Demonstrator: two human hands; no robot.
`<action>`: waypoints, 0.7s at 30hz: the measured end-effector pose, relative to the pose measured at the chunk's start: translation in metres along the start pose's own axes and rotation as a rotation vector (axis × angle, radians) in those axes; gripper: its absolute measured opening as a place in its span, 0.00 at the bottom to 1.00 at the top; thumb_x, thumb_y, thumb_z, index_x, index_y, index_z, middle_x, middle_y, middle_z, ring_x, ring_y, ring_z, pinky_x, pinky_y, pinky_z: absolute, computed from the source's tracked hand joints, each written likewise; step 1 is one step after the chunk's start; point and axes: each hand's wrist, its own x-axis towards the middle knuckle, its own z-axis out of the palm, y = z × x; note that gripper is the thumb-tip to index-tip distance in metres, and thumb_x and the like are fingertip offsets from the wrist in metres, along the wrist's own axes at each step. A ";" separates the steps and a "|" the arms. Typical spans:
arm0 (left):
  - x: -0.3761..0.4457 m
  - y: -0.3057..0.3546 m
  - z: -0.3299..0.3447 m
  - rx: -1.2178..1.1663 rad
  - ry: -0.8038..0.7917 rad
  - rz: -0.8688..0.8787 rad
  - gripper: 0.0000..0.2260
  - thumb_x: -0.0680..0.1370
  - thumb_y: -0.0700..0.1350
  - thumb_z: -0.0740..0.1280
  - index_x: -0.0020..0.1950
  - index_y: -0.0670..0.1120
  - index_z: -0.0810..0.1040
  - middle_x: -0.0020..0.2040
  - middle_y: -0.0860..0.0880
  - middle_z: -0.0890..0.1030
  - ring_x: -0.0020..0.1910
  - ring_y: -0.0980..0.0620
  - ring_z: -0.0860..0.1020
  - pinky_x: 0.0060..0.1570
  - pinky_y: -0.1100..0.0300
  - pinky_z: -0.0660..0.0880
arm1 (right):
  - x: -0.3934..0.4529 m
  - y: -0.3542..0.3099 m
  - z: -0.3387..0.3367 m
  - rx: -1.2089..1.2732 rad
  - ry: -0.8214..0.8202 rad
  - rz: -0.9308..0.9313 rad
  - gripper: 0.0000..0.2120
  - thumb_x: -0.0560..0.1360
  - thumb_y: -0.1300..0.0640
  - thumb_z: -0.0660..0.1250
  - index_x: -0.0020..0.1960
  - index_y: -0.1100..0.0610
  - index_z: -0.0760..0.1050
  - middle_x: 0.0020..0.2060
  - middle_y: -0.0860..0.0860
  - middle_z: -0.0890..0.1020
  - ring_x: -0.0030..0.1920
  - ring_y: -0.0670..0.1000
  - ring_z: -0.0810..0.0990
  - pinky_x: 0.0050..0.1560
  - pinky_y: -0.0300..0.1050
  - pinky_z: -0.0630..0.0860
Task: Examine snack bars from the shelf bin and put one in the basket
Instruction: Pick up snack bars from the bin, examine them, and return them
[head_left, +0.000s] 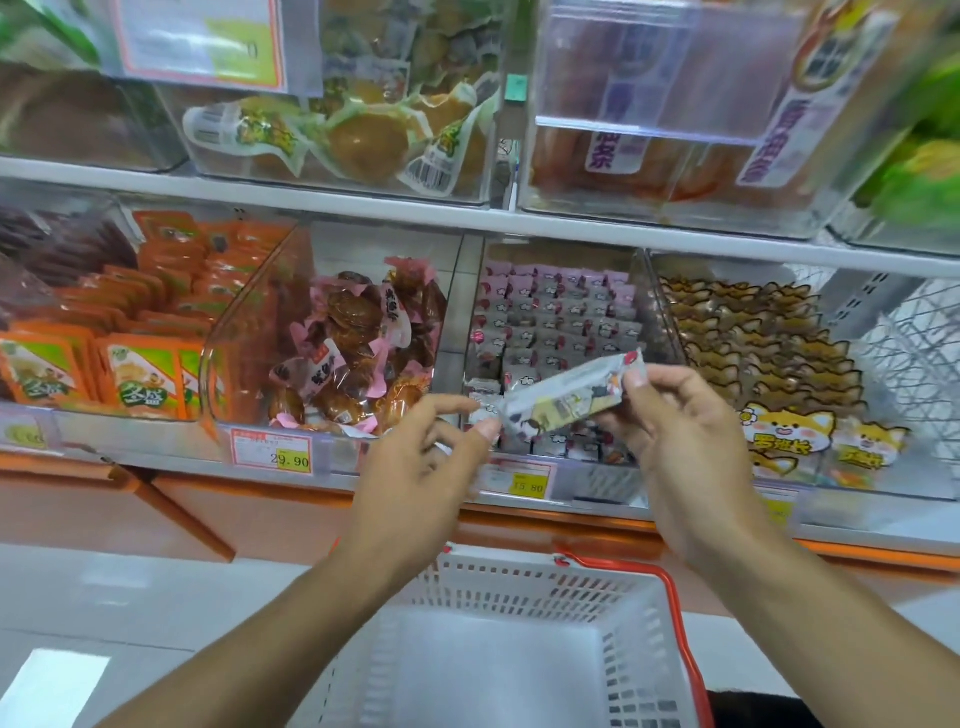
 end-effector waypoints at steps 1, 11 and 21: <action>-0.002 0.004 0.000 -0.069 -0.036 -0.016 0.10 0.76 0.63 0.69 0.54 0.61 0.79 0.40 0.51 0.84 0.38 0.51 0.84 0.38 0.54 0.78 | -0.004 0.001 0.000 0.014 -0.021 0.045 0.03 0.81 0.60 0.66 0.50 0.60 0.77 0.44 0.53 0.88 0.45 0.51 0.87 0.43 0.38 0.82; 0.004 0.004 -0.011 -0.370 0.050 -0.238 0.15 0.63 0.65 0.74 0.40 0.55 0.85 0.38 0.52 0.85 0.34 0.55 0.82 0.30 0.65 0.77 | -0.011 0.002 -0.004 0.078 -0.160 0.221 0.03 0.72 0.58 0.72 0.43 0.57 0.84 0.49 0.58 0.87 0.46 0.52 0.87 0.45 0.38 0.82; 0.006 0.000 -0.019 -0.601 0.031 -0.355 0.21 0.57 0.55 0.80 0.46 0.48 0.87 0.32 0.50 0.80 0.31 0.57 0.79 0.32 0.65 0.79 | -0.017 -0.002 -0.005 -0.192 -0.416 0.139 0.24 0.73 0.57 0.75 0.64 0.38 0.77 0.53 0.47 0.82 0.52 0.41 0.85 0.53 0.39 0.81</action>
